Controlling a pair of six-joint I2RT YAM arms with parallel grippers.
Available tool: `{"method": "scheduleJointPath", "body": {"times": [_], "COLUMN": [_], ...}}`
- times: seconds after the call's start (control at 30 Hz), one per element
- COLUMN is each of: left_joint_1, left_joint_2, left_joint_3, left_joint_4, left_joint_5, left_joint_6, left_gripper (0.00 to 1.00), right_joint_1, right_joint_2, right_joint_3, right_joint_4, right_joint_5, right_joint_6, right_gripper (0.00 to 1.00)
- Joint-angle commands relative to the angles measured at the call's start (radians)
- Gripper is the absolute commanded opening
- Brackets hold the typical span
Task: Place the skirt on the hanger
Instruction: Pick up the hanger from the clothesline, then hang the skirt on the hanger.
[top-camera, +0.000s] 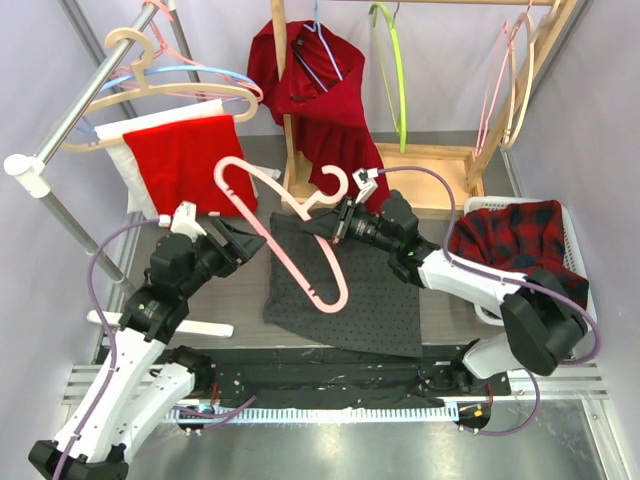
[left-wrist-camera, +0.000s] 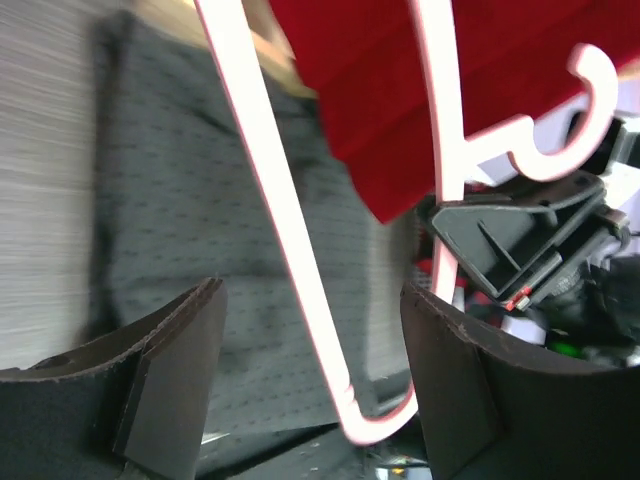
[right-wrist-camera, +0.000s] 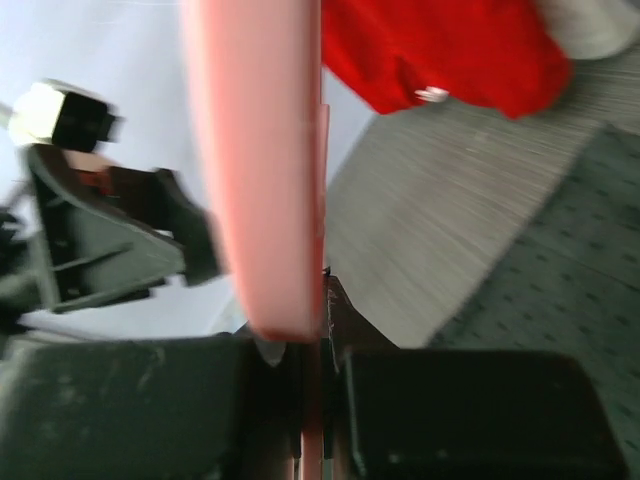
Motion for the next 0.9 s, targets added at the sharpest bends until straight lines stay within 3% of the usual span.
{"method": "scheduleJointPath", "body": {"times": [0.0, 0.2, 0.37, 0.63, 0.87], "left_joint_1": [-0.001, -0.001, -0.001, -0.006, -0.046], "left_joint_2": [0.041, 0.079, 0.133, 0.188, 0.214], "left_joint_3": [0.143, 0.151, 0.088, -0.049, -0.133], "left_joint_4": [-0.27, -0.287, -0.26, -0.255, -0.247], "left_joint_5": [-0.116, -0.056, 0.024, 0.091, 0.044], "left_joint_6": [0.122, 0.141, 0.13, 0.13, 0.092], "left_gripper": [0.72, 0.59, 0.58, 0.48, 0.43], "right_joint_1": [0.02, 0.165, 0.28, 0.422, 0.471], "right_joint_2": [-0.072, -0.025, 0.081, 0.187, 0.238], "right_joint_3": [0.019, -0.033, -0.063, -0.037, 0.008], "right_joint_4": [-0.272, -0.286, -0.179, -0.214, -0.232], "right_joint_5": [0.147, 0.291, 0.399, 0.618, 0.736], "right_joint_6": [-0.179, -0.164, -0.058, -0.02, 0.014], "right_gripper": [0.01, 0.01, 0.01, 0.01, 0.01]}}
